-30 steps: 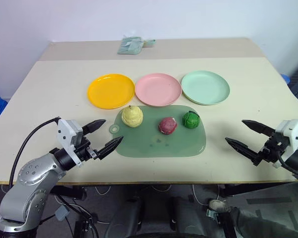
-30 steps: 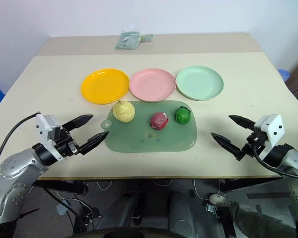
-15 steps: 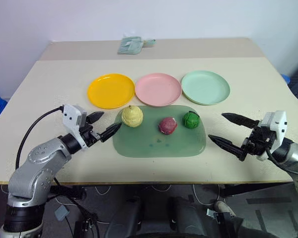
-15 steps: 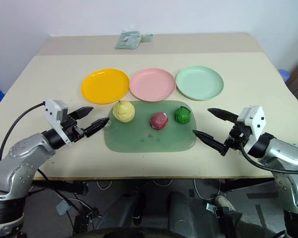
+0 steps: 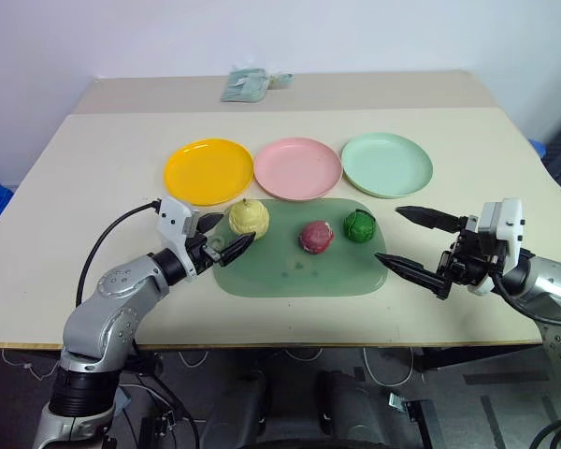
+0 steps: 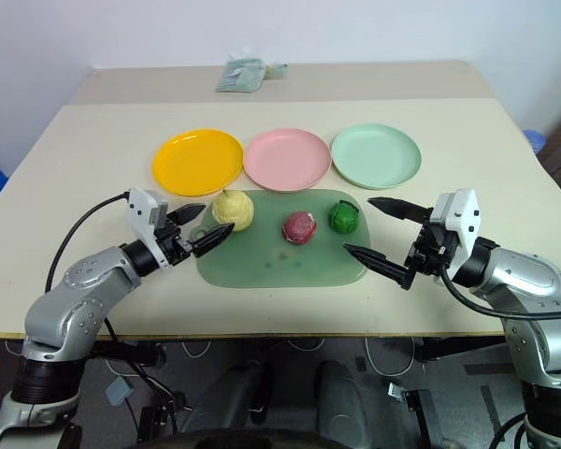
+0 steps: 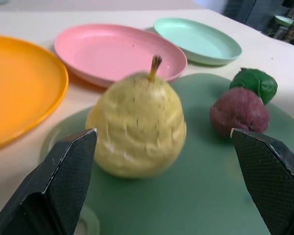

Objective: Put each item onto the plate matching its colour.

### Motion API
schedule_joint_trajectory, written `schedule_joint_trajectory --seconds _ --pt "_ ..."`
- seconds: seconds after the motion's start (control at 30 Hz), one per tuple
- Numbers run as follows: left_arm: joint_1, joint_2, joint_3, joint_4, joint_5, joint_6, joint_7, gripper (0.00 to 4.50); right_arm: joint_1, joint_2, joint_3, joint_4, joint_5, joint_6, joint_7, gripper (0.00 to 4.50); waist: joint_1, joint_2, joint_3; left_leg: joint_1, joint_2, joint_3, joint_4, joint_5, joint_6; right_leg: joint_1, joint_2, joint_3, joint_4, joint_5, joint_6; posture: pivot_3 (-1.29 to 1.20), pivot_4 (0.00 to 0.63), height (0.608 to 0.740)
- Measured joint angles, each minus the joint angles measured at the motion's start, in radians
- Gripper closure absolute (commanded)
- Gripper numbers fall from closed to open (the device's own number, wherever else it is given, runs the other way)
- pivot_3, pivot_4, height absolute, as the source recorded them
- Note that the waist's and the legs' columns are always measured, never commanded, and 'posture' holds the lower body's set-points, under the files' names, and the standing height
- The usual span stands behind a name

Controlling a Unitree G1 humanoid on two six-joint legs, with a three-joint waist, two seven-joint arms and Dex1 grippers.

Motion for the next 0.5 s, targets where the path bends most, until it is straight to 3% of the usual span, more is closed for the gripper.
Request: schedule_joint_trajectory --seconds 0.3,0.5 --pt "-0.129 -0.01 -0.014 0.052 0.021 0.027 0.021 0.0 -0.002 0.001 0.0 0.002 -0.002 -0.01 0.002 0.04 0.012 0.0 0.0 0.0 0.0 0.001 0.001 0.0 0.0 0.0 0.0 0.0 0.0 0.0 0.001 0.0 0.15 0.74" --pt "-0.204 -0.058 -0.096 0.147 0.101 0.038 0.051 0.0 -0.003 0.003 0.001 0.006 -0.004 -0.022 0.0 0.04 0.026 0.0 0.0 0.0 0.0 0.001 0.001 0.0 0.0 0.0 0.0 0.0 0.0 0.001 0.001 0.0 0.15 0.74"
